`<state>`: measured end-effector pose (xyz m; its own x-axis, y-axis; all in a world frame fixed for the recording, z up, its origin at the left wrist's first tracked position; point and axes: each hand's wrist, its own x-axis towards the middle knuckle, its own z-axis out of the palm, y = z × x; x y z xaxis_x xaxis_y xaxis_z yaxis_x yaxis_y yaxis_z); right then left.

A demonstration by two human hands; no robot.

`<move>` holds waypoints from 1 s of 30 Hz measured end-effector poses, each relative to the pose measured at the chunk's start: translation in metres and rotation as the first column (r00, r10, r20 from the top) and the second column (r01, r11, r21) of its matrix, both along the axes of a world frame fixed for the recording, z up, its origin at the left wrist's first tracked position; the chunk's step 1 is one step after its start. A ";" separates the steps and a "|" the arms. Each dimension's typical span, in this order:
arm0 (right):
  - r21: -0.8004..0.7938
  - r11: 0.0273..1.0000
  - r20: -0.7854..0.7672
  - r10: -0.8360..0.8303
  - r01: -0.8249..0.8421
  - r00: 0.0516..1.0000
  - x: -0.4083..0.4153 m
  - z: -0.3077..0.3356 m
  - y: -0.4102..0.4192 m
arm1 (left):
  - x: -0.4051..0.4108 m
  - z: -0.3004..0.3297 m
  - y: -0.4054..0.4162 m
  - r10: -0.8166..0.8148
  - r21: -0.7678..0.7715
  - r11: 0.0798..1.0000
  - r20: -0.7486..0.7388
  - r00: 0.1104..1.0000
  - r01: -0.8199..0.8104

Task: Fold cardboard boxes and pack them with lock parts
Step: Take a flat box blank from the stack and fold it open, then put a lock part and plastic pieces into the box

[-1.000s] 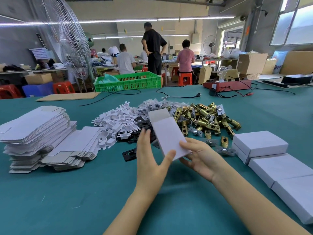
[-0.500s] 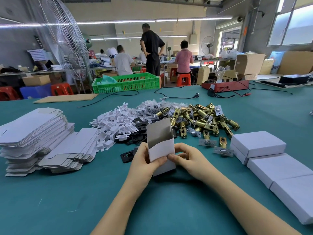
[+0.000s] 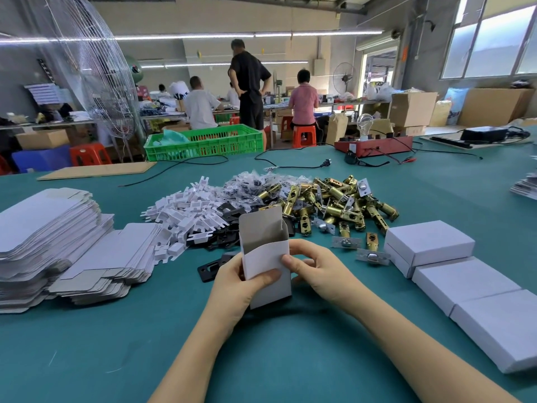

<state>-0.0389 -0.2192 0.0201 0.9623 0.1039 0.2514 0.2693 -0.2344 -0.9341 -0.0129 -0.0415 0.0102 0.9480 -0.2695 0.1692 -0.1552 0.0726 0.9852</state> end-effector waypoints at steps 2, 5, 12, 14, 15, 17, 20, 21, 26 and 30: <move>-0.004 1.000 0.019 0.003 -0.003 1.000 -0.001 0.000 0.001 | 0.000 0.000 0.000 0.005 0.003 1.000 -0.008 1.000 -0.005; -0.007 1.000 0.038 -0.021 0.021 0.999 -0.001 -0.001 0.003 | -0.001 0.003 0.002 -0.036 -0.041 0.999 -0.022 0.999 0.035; -0.041 0.999 -0.024 -0.009 0.008 1.000 0.000 0.003 -0.006 | -0.003 0.006 0.000 -0.014 -0.030 0.999 0.010 1.000 0.014; 0.004 0.996 -0.062 -0.087 0.088 0.994 0.002 0.008 -0.018 | -0.002 0.005 0.000 -0.006 -0.033 0.999 0.001 1.000 0.006; 0.055 0.985 -0.070 -0.158 0.162 0.985 0.004 0.012 -0.026 | -0.002 0.005 0.000 -0.005 -0.040 0.999 -0.011 1.000 0.004; 0.128 0.907 -0.058 -0.397 0.401 0.916 0.010 0.016 -0.045 | -0.001 0.005 0.000 -0.006 -0.050 0.999 -0.037 0.999 0.004; -0.064 0.681 0.003 -0.731 0.730 0.683 0.028 0.016 -0.072 | -0.001 0.005 0.000 -0.016 -0.069 0.998 -0.057 0.998 0.012; -0.185 0.621 0.030 -0.771 0.762 0.636 0.035 0.015 -0.078 | 0.000 0.005 0.000 -0.015 -0.073 0.997 -0.063 0.998 0.011; -0.675 0.475 0.004 -0.764 0.565 0.646 0.065 0.017 -0.090 | 0.001 0.004 -0.001 -0.035 -0.110 0.994 -0.086 0.996 0.026; -0.771 0.467 -0.054 -0.726 0.434 0.685 0.077 0.021 -0.087 | 0.001 0.004 0.000 -0.055 -0.131 0.991 -0.103 0.993 0.041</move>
